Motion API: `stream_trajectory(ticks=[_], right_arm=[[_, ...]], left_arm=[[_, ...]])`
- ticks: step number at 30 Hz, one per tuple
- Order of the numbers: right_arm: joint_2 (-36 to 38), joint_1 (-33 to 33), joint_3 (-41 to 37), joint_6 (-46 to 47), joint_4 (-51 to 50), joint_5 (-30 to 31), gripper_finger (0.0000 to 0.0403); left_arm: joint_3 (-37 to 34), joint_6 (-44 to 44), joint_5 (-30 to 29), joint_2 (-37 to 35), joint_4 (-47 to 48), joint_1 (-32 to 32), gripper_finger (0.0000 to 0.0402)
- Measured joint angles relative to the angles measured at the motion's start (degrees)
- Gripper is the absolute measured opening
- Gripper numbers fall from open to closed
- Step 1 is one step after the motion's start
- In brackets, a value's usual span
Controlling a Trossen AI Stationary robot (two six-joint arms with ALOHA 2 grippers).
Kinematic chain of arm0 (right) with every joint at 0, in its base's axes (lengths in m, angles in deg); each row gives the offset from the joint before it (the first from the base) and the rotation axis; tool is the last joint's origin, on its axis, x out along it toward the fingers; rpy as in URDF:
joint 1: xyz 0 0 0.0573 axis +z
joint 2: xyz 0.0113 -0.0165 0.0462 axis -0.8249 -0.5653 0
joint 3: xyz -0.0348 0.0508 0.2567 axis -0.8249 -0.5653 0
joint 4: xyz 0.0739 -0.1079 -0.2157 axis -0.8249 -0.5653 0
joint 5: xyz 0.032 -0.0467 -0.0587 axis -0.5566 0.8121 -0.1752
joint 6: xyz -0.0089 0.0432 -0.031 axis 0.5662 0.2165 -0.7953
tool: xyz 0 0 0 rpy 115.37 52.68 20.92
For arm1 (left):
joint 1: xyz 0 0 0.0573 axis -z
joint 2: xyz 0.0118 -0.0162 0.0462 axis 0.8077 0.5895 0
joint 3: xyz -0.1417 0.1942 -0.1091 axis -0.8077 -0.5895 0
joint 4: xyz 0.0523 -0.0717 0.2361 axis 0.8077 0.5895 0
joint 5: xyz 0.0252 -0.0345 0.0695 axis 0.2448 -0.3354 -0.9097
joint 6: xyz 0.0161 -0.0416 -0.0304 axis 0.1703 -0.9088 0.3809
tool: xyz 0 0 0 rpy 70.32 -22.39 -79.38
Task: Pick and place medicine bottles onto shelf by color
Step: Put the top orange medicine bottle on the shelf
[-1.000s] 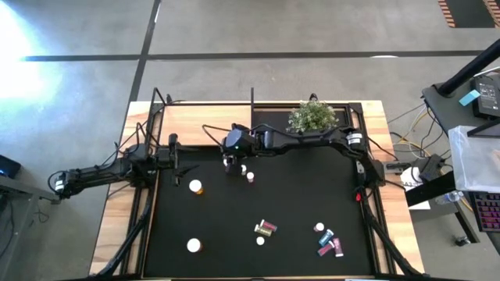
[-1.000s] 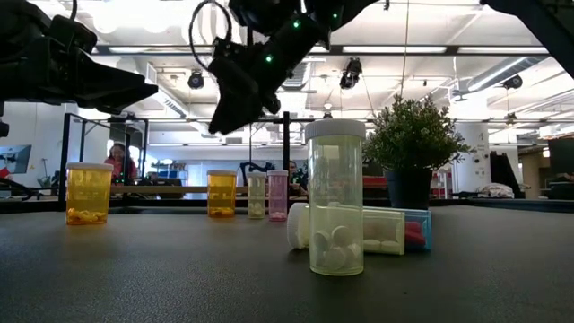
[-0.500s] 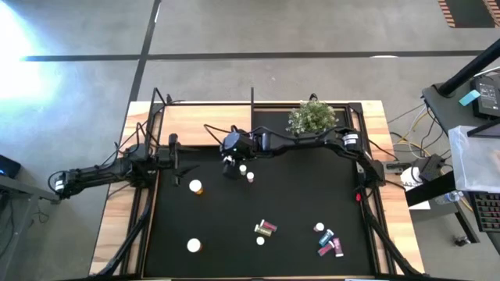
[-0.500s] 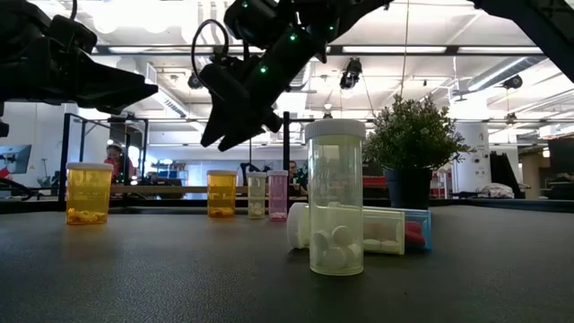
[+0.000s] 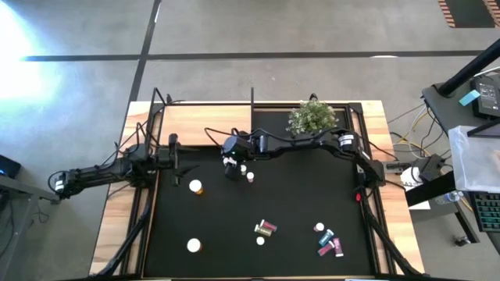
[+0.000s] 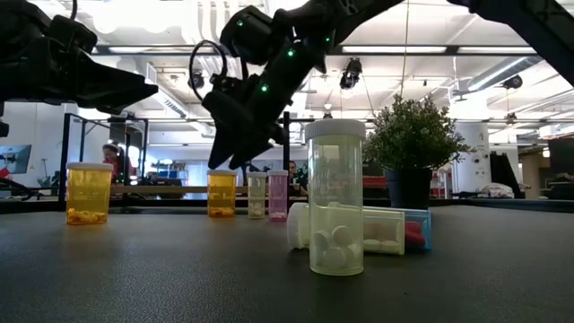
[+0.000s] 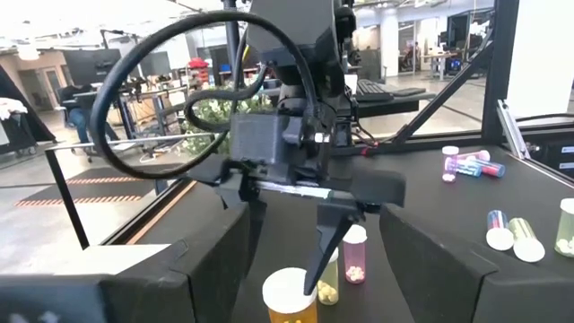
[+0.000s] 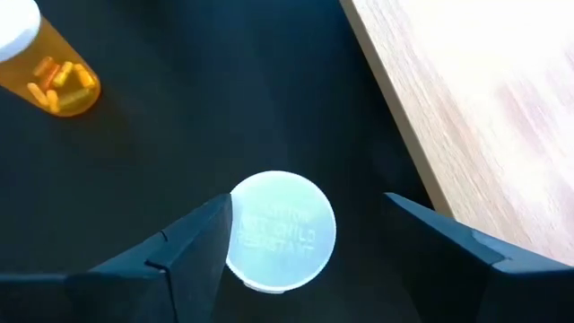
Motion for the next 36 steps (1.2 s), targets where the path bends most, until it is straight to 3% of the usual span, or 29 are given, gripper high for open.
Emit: stream_trajectory(ticks=[28, 36], right_arm=[[-0.64, -0.07, 3.64, -2.2, -3.11, 0.14, 0.0279], [-0.79, -0.05, 3.13, -1.14, -3.23, -3.15, 0.0279]], left_arm=[[0.01, 0.0, 0.0, -0.07, 0.0, -0.01, 0.0235], [0.0, 0.0, 0.0, -0.09, 0.0, 0.01, 0.0235]])
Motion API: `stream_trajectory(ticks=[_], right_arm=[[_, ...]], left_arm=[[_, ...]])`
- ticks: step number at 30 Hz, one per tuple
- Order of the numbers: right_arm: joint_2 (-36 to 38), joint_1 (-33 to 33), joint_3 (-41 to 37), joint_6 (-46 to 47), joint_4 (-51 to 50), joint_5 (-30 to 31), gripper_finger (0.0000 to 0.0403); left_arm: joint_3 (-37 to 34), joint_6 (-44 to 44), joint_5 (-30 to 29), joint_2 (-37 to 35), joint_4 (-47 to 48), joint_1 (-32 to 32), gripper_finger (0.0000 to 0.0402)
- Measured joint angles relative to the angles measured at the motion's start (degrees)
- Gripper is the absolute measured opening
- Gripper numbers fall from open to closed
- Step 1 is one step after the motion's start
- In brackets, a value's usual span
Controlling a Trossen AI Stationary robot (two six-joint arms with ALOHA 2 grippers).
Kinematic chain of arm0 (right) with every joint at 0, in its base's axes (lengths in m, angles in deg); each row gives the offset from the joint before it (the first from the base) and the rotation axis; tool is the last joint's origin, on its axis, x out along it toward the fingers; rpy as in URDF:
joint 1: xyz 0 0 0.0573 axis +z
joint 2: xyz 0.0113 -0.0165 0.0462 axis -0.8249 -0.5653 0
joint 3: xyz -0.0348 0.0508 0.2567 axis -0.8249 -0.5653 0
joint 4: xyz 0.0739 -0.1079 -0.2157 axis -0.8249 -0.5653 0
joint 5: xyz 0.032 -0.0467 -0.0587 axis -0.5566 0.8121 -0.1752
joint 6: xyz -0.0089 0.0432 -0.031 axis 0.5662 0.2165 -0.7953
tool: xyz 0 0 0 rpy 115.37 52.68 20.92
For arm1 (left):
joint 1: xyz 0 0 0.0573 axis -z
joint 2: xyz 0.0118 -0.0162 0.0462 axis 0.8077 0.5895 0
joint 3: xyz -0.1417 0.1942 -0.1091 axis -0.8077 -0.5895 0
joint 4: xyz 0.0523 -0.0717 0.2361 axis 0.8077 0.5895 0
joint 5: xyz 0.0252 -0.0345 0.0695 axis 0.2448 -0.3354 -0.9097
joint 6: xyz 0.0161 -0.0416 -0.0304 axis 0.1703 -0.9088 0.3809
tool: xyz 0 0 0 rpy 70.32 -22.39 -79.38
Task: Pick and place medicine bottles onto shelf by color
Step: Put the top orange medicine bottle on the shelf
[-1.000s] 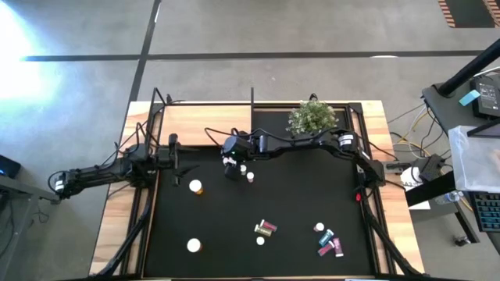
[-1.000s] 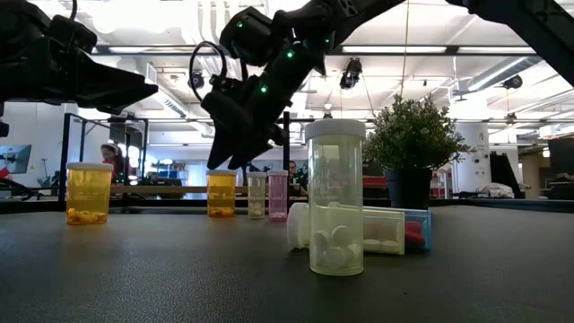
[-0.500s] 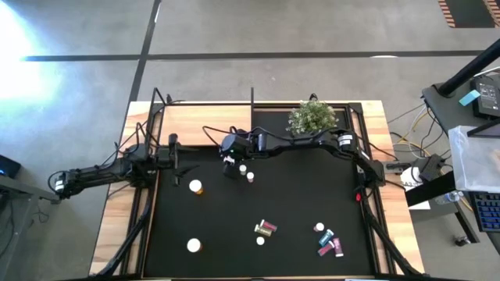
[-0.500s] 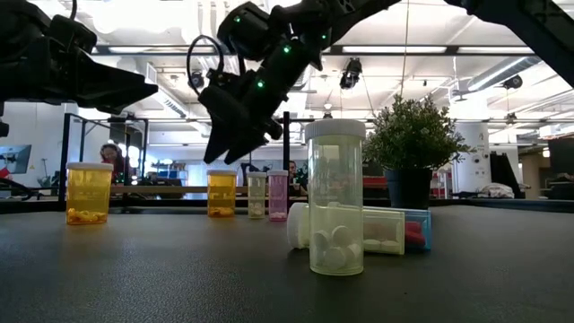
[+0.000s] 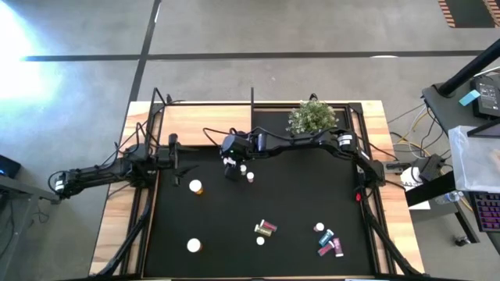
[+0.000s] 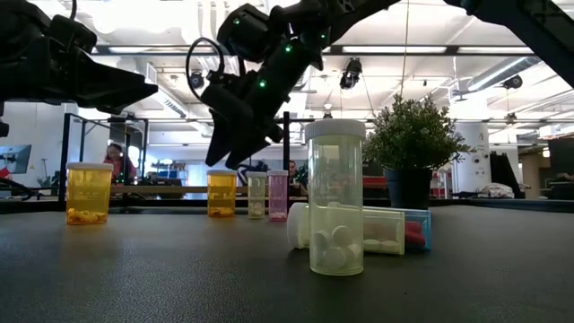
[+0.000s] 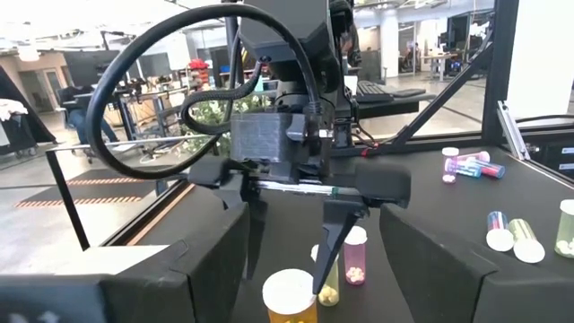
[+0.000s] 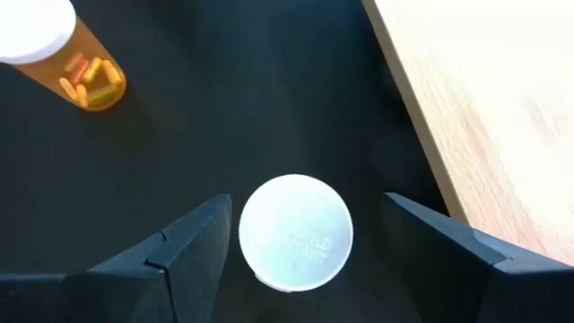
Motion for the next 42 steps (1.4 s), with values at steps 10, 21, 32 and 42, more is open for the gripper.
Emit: stream_trajectory(ticks=[10, 21, 32, 42], right_arm=[[-0.28, -0.05, -0.39, 0.53, 0.01, -0.02, 0.0279], [-0.28, 0.0, -1.93, -0.12, 0.51, 0.07, 0.0279], [-0.28, 0.0, -2.75, -2.33, 2.06, 0.11, 0.0252], [-0.28, 0.0, -2.56, -2.49, 1.89, 0.11, 0.0201]], left_arm=[[0.01, 0.0, 0.0, 0.0, 0.0, -0.01, 0.0235], [0.02, 0.0, 0.0, 0.0, 0.0, -0.01, 0.0235], [0.01, 0.0, 0.0, 0.0, 0.0, -0.01, 0.0235], [0.0, 0.0, 0.0, 0.0, 0.0, -0.01, 0.0235]])
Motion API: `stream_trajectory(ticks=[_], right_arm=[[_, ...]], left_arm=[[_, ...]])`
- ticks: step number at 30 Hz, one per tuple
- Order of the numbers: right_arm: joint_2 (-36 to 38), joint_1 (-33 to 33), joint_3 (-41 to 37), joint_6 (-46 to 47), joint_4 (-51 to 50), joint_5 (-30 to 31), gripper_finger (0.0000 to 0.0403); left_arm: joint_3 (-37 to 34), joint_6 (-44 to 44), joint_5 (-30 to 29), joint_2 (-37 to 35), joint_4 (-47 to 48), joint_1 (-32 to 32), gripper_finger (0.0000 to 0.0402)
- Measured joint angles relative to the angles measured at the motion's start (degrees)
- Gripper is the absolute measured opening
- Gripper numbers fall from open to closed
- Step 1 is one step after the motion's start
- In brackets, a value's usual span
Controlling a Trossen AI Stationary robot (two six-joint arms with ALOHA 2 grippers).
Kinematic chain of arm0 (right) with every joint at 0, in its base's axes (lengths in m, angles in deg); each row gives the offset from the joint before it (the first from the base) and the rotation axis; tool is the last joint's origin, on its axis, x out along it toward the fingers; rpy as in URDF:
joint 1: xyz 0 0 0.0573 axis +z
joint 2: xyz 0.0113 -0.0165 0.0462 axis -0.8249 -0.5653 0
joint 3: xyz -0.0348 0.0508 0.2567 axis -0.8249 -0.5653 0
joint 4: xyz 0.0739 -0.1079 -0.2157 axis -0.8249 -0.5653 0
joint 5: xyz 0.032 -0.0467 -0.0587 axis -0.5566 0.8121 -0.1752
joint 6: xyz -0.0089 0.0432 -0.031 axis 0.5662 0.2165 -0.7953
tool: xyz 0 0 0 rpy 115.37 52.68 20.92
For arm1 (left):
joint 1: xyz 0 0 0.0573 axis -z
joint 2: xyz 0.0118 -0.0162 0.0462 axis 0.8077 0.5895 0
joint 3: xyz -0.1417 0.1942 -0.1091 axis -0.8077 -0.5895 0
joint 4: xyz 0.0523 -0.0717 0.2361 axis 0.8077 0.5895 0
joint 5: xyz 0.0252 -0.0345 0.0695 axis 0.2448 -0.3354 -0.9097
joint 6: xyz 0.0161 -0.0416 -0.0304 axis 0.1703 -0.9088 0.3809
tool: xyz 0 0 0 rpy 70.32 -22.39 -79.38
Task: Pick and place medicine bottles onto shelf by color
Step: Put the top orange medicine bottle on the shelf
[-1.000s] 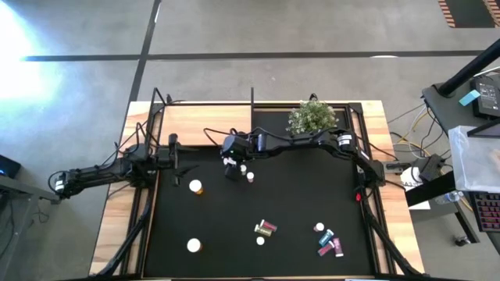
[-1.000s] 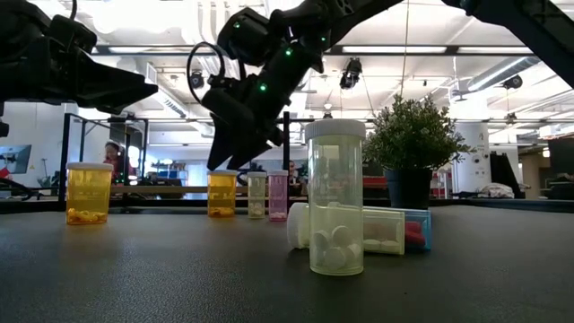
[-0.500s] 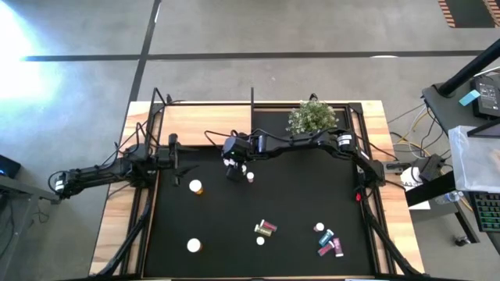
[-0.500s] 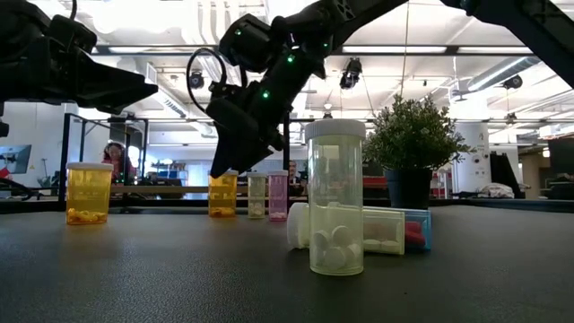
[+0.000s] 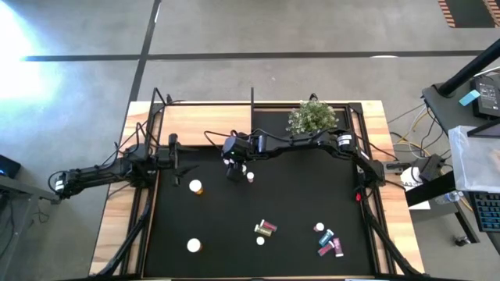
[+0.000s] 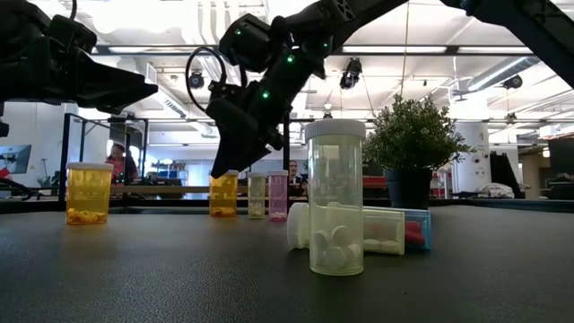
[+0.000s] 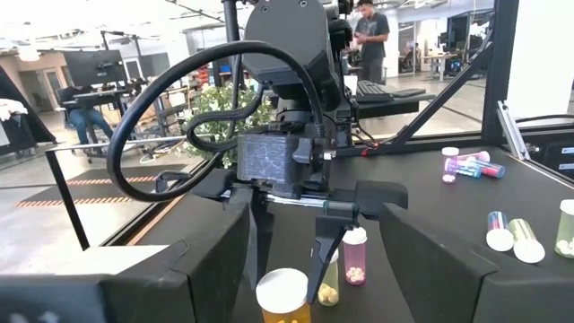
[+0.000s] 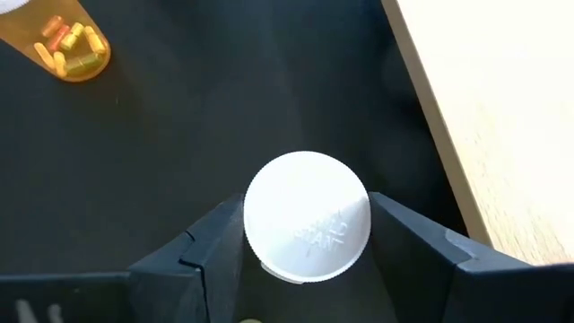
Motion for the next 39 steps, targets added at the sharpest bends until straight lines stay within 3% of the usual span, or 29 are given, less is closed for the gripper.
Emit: stream_trajectory(ticks=[12, 22, 39], right_arm=[[0.44, -0.13, 5.5, -0.54, -4.18, 0.0, 0.0208], [0.52, -1.45, 13.63, -8.07, -10.83, -0.02, 0.021], [0.07, -10.11, 14.21, -10.55, -7.49, -0.1, 0.0211]], left_arm=[[0.02, 0.0, 0.0, 0.0, 0.0, -0.01, 0.0235], [0.0, 0.0, 0.0, 0.0, 0.0, 0.0, 0.0235], [0.01, 0.0, 0.0, 0.0, 0.0, 0.0, 0.0235]])
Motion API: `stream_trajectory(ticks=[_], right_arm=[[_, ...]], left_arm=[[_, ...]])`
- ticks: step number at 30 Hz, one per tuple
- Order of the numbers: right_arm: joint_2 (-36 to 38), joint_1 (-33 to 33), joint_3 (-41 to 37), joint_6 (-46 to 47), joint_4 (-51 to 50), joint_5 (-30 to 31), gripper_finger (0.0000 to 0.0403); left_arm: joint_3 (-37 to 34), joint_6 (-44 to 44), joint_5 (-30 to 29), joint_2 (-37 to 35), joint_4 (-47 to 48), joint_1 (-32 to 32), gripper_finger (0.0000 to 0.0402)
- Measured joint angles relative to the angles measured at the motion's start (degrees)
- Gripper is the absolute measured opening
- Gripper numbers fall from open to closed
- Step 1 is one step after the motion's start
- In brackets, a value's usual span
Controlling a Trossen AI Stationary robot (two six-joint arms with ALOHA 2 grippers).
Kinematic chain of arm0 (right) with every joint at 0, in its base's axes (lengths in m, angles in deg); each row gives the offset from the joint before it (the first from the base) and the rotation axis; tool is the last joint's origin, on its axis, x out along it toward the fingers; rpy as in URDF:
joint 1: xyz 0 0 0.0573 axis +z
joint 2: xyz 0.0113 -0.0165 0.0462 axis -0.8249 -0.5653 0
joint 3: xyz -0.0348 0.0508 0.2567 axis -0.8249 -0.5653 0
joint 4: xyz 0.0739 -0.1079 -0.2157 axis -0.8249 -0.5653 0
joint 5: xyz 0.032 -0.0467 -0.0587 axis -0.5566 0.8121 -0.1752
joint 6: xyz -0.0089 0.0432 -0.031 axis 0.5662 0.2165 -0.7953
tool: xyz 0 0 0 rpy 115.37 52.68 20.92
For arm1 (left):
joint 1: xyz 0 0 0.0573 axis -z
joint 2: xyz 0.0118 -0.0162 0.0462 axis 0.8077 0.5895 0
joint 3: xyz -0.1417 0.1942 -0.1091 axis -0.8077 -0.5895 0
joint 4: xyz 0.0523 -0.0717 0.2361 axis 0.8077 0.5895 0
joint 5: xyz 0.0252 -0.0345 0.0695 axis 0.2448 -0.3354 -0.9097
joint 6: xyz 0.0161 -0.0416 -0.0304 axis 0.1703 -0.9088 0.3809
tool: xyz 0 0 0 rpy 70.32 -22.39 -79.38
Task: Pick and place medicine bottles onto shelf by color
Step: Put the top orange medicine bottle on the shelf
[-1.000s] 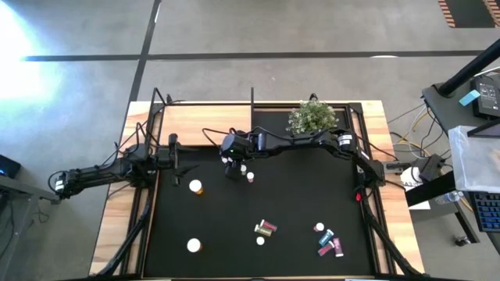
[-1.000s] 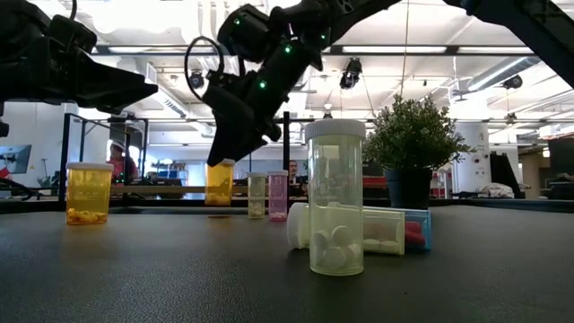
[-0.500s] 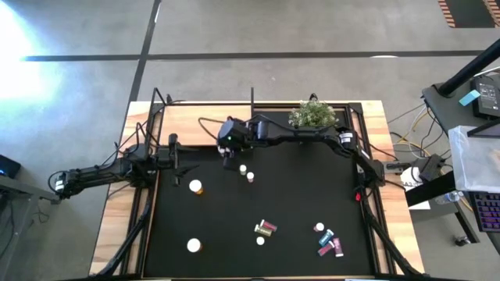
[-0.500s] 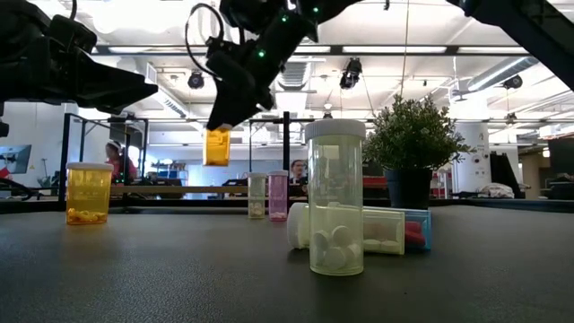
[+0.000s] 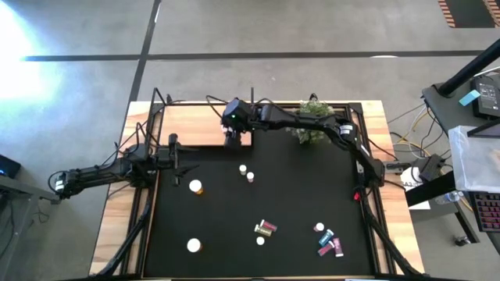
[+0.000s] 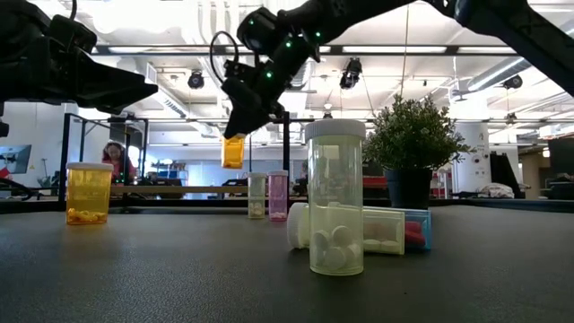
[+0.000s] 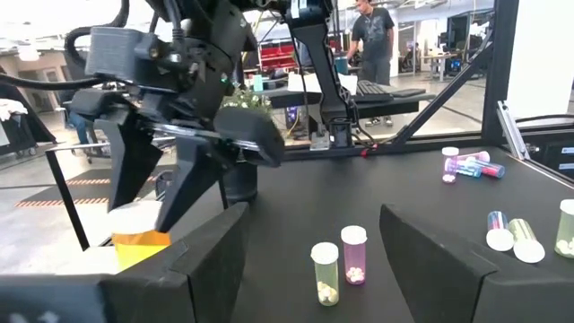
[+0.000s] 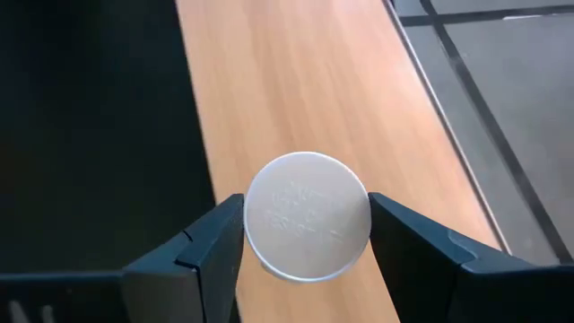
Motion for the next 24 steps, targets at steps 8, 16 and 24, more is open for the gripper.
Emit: stream_trajectory(ticks=[8, 16, 24], right_arm=[[-0.02, -1.95, -0.61, -2.92, 0.1, -2.28, 0.0211], [-0.04, -2.13, -2.54, -4.53, 1.59, -4.49, 0.0211], [-0.04, -2.15, -3.76, -5.14, 2.72, -4.45, 0.0211]], left_arm=[[0.01, 0.0, 0.0, 0.02, 0.0, 0.0, 0.0235], [0.01, 0.0, 0.0, 0.02, 0.0, 0.0, 0.0235], [-0.01, 0.0, 0.0, 0.02, 0.0, 0.0, 0.0235]])
